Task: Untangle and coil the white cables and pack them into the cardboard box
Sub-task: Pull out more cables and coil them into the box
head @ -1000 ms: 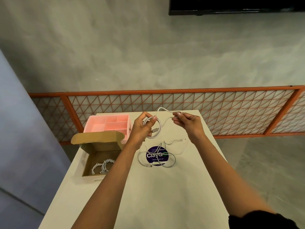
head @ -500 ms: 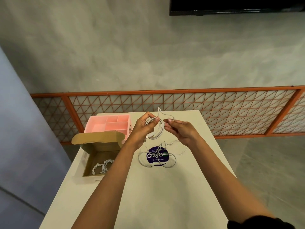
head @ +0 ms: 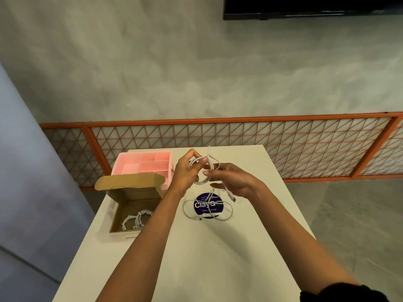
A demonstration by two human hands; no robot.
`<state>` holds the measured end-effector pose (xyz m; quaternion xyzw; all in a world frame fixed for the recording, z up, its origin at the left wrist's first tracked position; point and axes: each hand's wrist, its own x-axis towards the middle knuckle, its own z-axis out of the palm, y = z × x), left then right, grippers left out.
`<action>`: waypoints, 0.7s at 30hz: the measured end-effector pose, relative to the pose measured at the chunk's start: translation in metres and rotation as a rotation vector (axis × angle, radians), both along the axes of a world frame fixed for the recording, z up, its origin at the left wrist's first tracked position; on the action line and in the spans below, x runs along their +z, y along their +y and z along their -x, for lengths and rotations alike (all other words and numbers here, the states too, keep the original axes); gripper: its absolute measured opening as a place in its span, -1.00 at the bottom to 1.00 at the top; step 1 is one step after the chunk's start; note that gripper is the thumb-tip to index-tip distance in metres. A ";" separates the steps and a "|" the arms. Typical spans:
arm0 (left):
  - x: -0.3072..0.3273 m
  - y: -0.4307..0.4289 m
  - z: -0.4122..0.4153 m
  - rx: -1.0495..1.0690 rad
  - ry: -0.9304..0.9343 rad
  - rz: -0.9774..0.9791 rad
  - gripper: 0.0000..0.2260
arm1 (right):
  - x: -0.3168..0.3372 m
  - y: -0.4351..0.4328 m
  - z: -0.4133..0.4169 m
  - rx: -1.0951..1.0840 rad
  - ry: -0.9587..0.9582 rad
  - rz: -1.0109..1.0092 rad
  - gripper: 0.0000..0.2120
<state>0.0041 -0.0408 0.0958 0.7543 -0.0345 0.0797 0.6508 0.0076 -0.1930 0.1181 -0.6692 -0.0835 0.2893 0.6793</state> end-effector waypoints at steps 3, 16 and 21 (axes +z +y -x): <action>-0.001 0.006 -0.002 0.068 -0.005 0.043 -0.81 | 0.002 -0.002 -0.002 -0.100 -0.070 0.040 -0.77; -0.005 0.009 -0.014 0.210 -0.056 0.038 -0.77 | 0.017 0.003 -0.001 -0.125 -0.720 0.399 -0.89; -0.009 0.009 -0.016 0.243 -0.083 -0.018 -0.75 | 0.012 0.009 -0.001 -0.134 -0.606 0.210 -0.90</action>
